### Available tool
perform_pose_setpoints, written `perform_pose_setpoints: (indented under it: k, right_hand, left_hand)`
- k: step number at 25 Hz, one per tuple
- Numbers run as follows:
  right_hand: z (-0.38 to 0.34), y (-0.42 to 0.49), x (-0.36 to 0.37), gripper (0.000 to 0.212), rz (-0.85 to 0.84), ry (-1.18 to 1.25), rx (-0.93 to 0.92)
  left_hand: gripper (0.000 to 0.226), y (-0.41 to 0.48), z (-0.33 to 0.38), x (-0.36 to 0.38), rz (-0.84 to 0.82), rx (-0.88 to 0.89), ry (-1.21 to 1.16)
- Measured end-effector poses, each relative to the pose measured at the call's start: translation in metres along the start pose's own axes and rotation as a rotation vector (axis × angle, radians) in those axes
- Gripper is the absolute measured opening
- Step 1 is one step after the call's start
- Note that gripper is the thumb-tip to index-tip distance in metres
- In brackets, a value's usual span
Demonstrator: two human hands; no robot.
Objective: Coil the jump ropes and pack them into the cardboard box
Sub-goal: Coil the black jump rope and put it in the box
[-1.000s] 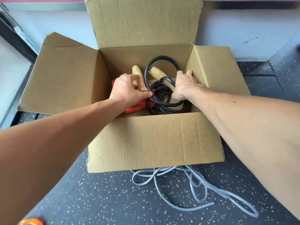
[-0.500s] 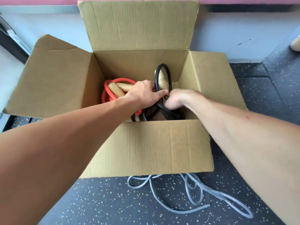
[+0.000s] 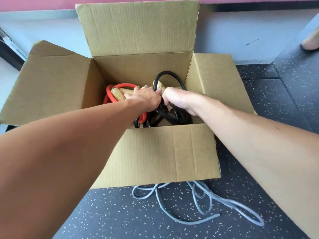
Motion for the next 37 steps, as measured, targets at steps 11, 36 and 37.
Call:
perform_pose_setpoints:
  k: [11,36,37]
  right_hand:
    - [0.031,0.049,-0.007,0.023,0.256,0.331,0.093]
    - [0.023,0.065,-0.028,0.040,0.428,-0.311,-0.070]
    - [0.016,0.062,-0.030,0.041,0.477,-0.316,-0.131]
  left_hand:
    - [0.060,0.000,-0.001,0.005,0.131,0.057,-0.074]
    - [0.061,0.002,0.006,0.008,0.142,0.063,0.034]
    - [0.058,0.003,0.006,0.008,0.140,0.068,0.061]
Point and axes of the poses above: each hand's wrist, its own y-axis towards the middle knuckle, its own x-axis out of the palm, z = x × y, the point moved 9 cm from there along y, towards the middle knuckle, and after that the axes turned 9 degrees about -x, right-handed, at the moved point
